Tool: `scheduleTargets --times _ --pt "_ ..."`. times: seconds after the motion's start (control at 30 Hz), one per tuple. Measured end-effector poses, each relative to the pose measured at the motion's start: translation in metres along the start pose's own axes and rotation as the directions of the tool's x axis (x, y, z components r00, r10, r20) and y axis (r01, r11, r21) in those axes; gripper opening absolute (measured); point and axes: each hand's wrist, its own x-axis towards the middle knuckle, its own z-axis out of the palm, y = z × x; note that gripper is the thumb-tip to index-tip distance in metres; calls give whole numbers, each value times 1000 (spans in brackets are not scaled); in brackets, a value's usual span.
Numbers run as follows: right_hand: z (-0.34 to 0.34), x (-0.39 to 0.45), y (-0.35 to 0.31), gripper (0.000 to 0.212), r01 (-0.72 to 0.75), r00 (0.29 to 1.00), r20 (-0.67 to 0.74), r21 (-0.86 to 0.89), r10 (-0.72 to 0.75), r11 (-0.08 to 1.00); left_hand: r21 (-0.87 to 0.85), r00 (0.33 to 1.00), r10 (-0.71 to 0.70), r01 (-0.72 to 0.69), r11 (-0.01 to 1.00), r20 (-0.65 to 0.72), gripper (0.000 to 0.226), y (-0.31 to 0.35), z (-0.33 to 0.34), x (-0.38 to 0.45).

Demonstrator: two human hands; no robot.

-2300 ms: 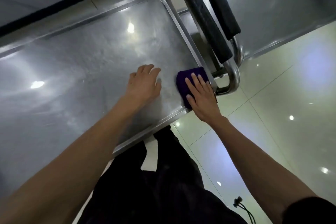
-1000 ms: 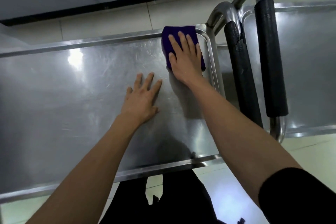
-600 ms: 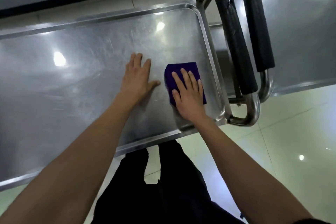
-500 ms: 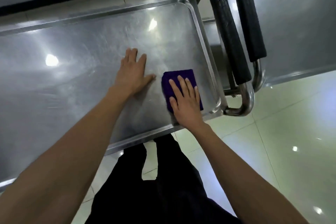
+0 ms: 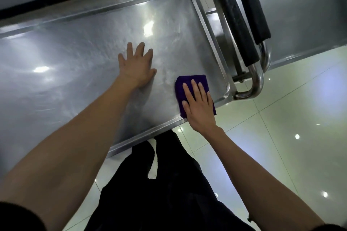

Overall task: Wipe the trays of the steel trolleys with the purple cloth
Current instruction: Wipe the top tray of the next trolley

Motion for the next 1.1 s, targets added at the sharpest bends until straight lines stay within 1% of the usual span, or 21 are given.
scheduleTargets --times 0.13,0.2,0.3,0.37,0.47,0.67,0.77,0.9,1.0,1.1 --pt "-7 31 -13 54 -17 1000 -7 30 17 999 -90 997 -41 35 995 -67 59 -7 -4 4" --pt "-13 52 -18 54 -12 1000 -11 36 12 999 -103 994 -52 43 994 -92 58 -11 -3 5" --pt "-22 89 -25 54 17 1000 -27 47 -15 999 -54 995 -64 60 997 -74 63 -12 2 3" --pt "-27 113 -31 54 41 998 -39 56 -39 998 -28 993 -102 100 995 -63 65 -11 5 4" --pt "-35 153 -40 54 75 996 -49 44 -73 996 -47 987 -154 152 987 -44 64 -9 7 5" --pt "-54 239 -72 55 95 992 -85 68 -89 993 -75 969 -247 244 967 -32 63 -11 4 5" --pt "-65 282 -89 56 138 987 -89 69 -132 988 -32 968 -249 249 968 -13 68 -15 3 5" --pt "-71 313 -107 58 178 979 -112 57 -170 982 -6 971 -239 239 971 -16 69 -16 5 5" --pt "-70 325 -119 58 234 965 -128 46 -227 971 6 970 -242 243 970 -22 65 -15 3 6" --pt "-70 332 -124 58 253 962 -122 62 -244 966 -12 968 -249 249 968 -27 57 -14 1 3"
